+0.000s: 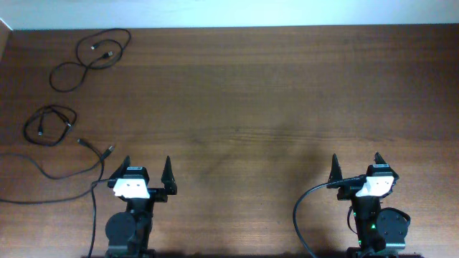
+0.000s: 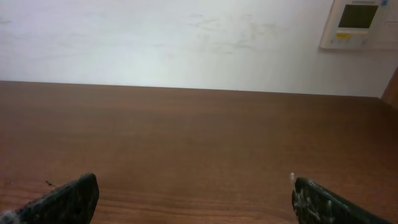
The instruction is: Untangle cables
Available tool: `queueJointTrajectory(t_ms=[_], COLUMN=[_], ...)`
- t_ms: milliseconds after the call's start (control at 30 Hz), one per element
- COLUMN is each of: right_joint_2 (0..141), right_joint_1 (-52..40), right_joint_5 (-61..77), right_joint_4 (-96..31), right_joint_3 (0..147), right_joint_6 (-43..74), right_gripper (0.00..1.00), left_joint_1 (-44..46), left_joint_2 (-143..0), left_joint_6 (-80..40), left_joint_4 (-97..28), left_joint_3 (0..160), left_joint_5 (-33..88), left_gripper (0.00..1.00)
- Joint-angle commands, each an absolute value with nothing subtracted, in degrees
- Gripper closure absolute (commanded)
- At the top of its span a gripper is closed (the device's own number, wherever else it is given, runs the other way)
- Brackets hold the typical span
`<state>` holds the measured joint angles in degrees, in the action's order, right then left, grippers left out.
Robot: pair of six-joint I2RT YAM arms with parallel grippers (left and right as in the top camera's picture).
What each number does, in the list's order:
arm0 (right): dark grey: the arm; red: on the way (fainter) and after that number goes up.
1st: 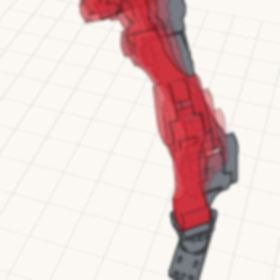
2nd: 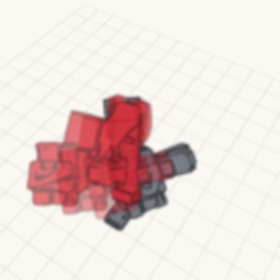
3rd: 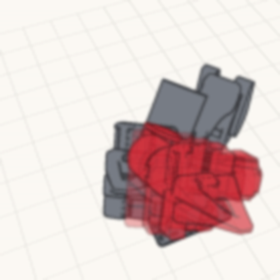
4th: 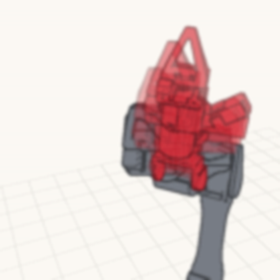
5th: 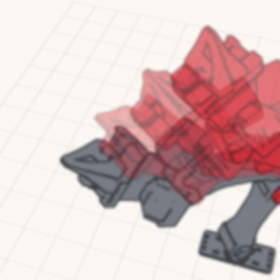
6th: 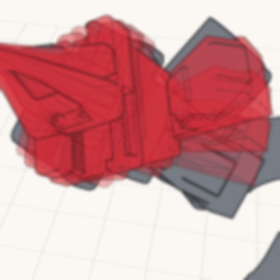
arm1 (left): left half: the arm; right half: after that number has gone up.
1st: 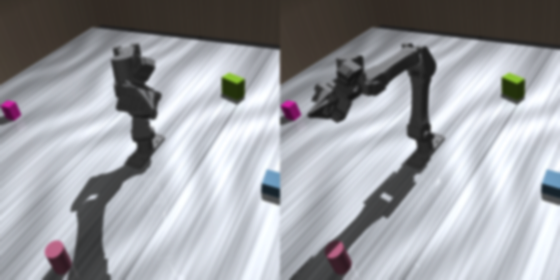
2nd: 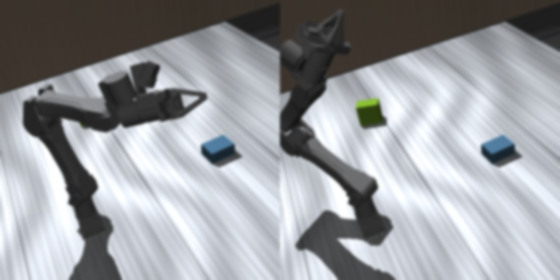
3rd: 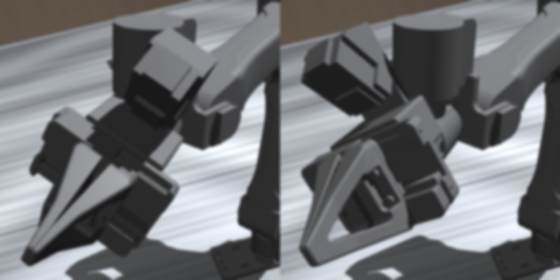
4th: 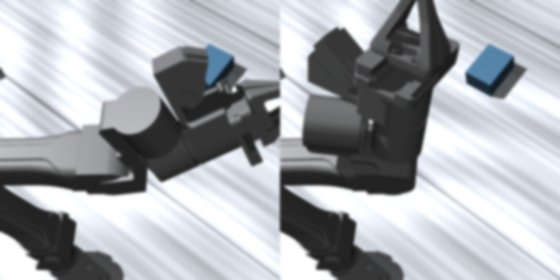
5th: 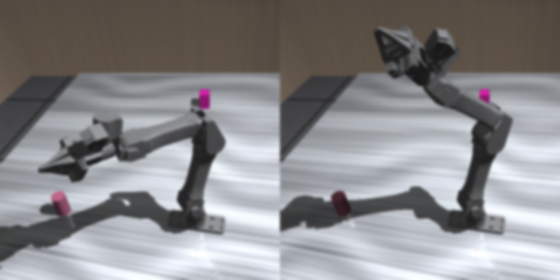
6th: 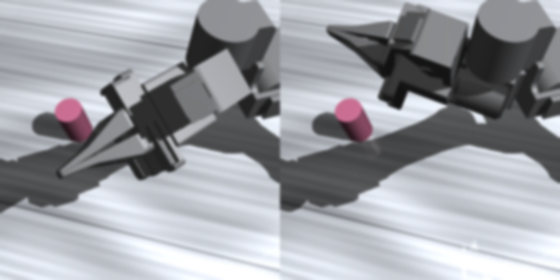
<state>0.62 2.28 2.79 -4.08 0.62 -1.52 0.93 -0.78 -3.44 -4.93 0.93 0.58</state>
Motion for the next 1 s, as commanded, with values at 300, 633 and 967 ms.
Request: queueJointTrajectory(t_ms=[300,633,967], right_joint_2=[0.2,0.2,0.2], right_joint_1=[2.7,2.7,2.7], right_joint_5=[2.5,2.5,2.5], right_joint_4=[-4.5,-4.5,-4.4], right_joint_3=[0.3,0.3,0.3], right_joint_6=[-1.5,-1.5,-1.5], right_gripper=[0.02,0.01,0.02], left_joint_1=[0.6,0.6,0.6], left_joint_2=[-0.3,-0.3,-0.3], left_joint_6=[0.9,0.9,0.9], left_joint_4=[-5.2,-4.8,-4.8], left_joint_3=[0.5,0.5,0.5], left_joint_5=[0.2,1.5,1.5], left_gripper=[0.01,0.01,0.01])
